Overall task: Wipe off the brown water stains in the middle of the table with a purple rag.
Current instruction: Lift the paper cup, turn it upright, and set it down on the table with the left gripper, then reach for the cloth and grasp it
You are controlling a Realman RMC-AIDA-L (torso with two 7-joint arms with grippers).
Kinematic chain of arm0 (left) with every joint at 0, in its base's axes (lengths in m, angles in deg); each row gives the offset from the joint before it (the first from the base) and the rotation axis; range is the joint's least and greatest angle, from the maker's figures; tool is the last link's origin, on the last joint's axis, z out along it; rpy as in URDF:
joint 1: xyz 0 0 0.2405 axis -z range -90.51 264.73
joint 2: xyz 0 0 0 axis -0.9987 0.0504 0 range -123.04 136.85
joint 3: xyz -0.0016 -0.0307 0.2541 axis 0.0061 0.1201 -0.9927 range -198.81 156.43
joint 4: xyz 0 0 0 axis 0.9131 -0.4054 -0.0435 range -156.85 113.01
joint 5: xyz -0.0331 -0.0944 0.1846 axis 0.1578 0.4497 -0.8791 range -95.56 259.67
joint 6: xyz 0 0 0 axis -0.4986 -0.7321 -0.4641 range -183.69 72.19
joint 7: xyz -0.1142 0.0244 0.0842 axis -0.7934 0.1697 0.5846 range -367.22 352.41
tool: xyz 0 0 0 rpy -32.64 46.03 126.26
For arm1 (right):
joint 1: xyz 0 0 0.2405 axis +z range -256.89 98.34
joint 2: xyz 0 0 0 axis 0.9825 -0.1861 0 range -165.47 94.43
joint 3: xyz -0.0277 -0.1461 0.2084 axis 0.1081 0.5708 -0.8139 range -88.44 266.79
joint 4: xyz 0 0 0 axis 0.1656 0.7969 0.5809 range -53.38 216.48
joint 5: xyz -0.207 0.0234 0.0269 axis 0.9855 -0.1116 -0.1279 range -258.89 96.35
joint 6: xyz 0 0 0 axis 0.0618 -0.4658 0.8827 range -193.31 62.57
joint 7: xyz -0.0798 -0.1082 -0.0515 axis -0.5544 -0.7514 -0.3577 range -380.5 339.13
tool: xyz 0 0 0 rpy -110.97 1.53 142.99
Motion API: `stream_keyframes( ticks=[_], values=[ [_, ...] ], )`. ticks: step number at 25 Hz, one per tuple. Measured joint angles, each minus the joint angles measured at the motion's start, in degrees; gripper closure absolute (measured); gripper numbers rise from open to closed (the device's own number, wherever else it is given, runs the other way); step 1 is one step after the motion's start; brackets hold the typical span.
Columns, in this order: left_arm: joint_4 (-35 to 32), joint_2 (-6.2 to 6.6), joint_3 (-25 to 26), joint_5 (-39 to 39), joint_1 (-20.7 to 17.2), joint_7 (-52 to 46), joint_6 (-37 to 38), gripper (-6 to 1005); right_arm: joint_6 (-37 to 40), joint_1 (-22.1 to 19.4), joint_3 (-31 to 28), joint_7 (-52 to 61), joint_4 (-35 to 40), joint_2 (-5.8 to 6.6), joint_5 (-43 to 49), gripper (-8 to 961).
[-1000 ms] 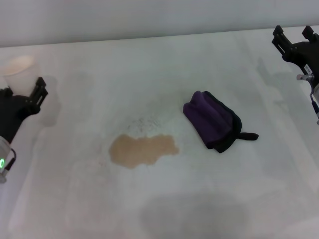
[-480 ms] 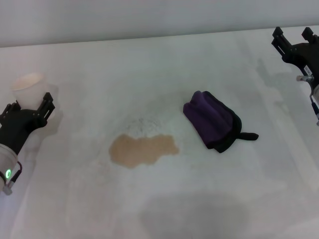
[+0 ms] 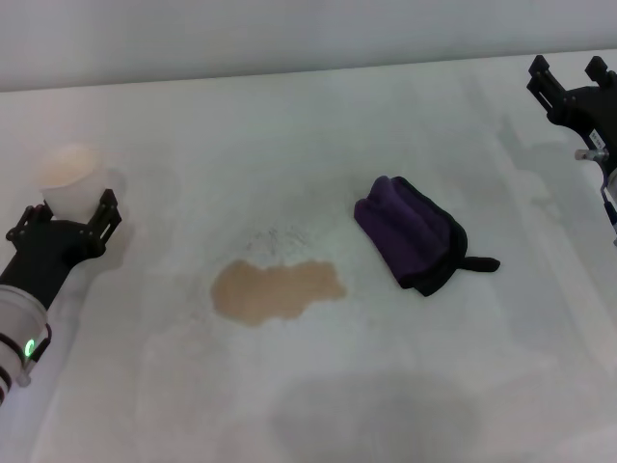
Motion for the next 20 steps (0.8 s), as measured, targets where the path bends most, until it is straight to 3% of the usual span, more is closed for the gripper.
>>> stream_keyframes(
  ticks=[12, 20],
  values=[
    [-1.1, 0.09, 0.0, 0.0, -1.4, -0.5, 0.1, 107, 0.0, -0.2, 0.0, 0.1, 0.2, 0.00, 0.0, 98],
    [-2.1, 0.22, 0.0, 0.0, -3.9, -0.3, 0.8, 106, 0.0, -0.2, 0.0, 0.1, 0.5, 0.14, 0.0, 98]
  ],
)
